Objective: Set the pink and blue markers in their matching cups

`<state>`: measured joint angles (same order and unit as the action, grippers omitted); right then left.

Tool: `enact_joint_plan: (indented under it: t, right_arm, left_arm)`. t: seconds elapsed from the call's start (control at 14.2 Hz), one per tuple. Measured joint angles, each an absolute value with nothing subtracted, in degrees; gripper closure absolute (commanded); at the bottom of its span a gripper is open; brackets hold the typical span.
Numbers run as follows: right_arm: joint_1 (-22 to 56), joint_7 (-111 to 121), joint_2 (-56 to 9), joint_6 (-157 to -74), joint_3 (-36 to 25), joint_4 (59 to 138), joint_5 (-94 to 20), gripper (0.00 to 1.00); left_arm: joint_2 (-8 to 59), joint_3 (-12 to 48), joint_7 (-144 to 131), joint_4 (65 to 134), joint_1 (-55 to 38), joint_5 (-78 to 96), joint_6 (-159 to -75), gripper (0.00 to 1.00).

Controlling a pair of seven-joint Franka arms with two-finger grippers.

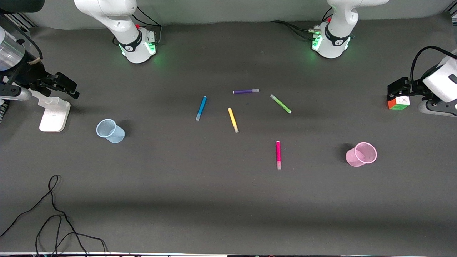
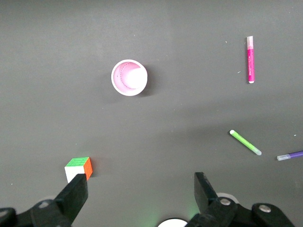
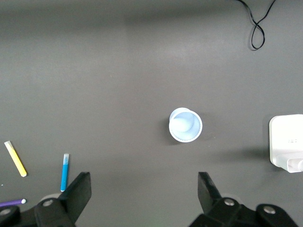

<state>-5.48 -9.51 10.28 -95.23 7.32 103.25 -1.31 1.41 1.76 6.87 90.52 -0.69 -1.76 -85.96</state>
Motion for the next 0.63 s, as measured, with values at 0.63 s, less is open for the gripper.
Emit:
enact_joint_plan:
  t: [0.63]
  right_arm:
    - [-5.1,-12.9,5.7,-94.6,7.9,105.0,-10.3,0.01]
  left_arm:
    - [1.5,1.6,6.9,91.1,-0.8,-1.8,-86.0,0.00]
